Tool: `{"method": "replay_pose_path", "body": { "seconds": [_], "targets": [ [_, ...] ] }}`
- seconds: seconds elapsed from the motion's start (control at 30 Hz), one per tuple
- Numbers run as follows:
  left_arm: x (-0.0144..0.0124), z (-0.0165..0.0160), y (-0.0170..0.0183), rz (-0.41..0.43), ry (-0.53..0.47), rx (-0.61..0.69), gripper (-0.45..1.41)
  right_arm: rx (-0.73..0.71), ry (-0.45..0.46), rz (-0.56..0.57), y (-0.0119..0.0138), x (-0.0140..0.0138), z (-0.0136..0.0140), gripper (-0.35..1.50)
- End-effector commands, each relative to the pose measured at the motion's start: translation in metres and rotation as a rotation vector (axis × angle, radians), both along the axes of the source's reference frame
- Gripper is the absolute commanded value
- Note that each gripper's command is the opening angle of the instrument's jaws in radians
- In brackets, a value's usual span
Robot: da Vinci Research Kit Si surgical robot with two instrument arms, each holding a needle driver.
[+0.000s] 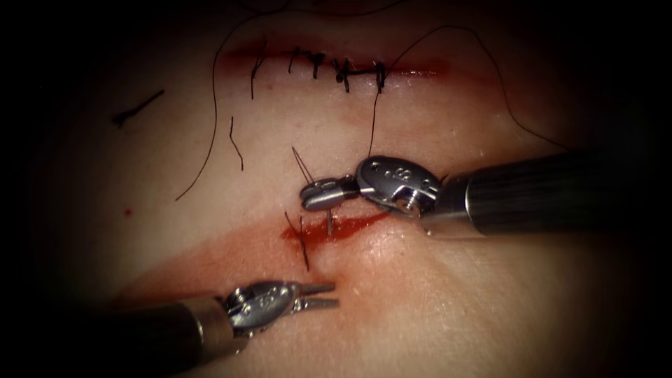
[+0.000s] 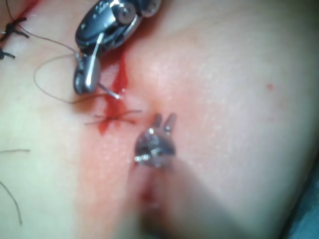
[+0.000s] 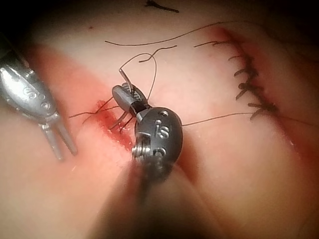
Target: Wound Closure
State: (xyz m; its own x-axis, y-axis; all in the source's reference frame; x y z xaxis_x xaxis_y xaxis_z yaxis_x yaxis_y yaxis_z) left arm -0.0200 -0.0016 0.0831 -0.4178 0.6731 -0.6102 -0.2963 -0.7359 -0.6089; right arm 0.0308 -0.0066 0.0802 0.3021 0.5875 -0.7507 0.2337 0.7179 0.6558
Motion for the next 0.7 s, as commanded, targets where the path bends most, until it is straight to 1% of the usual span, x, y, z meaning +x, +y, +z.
{"method": "replay_pose_path", "body": {
  "seconds": [0.03,0.27,0.33,0.43,0.53,0.7],
  "targets": [
    [-0.0006,0.0006,-0.0005,0.001,-0.002,0.003,0.20,0.034,-0.008,-0.013,-0.0015,0.0007,0.0012,-0.35],
    [-0.0004,0.0007,-0.0005,0.006,-0.001,0.003,0.20,0.135,-0.032,-0.010,-0.0021,0.0005,0.0014,-0.35],
    [-0.0003,0.0008,-0.0005,0.007,-0.002,0.003,0.20,0.189,-0.047,-0.004,-0.0024,0.0005,0.0015,-0.35],
    [-0.0002,0.0009,-0.0005,0.007,-0.003,0.003,0.20,0.220,-0.060,-0.004,-0.0027,0.0006,0.0015,-0.35],
    [-0.0001,0.0010,-0.0004,0.009,-0.003,0.002,0.20,0.299,-0.078,0.018,-0.0039,0.0008,0.0021,-0.35],
    [-0.0002,0.0011,-0.0003,0.008,-0.003,0.002,0.20,0.358,-0.095,0.025,-0.0047,0.0008,0.0027,-0.35]
  ]
}}
